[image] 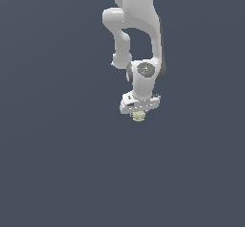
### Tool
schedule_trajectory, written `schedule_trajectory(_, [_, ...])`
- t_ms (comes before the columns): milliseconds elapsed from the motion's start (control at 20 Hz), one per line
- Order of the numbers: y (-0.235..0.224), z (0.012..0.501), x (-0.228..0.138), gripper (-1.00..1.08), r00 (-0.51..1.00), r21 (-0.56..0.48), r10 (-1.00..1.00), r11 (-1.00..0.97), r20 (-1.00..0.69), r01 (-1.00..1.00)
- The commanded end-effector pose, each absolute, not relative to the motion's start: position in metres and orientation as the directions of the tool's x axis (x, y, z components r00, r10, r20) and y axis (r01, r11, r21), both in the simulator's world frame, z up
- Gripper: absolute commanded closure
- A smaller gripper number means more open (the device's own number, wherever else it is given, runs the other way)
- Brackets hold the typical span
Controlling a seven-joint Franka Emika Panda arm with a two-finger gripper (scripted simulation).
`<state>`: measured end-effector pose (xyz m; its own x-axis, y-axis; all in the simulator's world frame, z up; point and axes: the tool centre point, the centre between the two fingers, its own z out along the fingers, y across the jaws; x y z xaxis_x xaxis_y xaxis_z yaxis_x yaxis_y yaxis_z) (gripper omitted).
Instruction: Pick up the object and move it to a goal position.
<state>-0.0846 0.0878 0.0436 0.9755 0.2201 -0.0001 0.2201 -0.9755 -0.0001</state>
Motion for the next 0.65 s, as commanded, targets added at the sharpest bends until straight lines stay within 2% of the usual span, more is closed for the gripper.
schedule_trajectory(0, [0.11, 0.044, -0.084, 1.08, 0.976, 0.0, 0.219, -0.976, 0.0, 0.219])
schedule_trajectory(300, [0.145, 0.045, -0.081, 1.08, 0.976, 0.0, 0.219, -0.976, 0.0, 0.219])
schedule_trajectory(600, [0.155, 0.045, -0.079, 1.08, 0.976, 0.0, 0.219, -0.976, 0.0, 0.219])
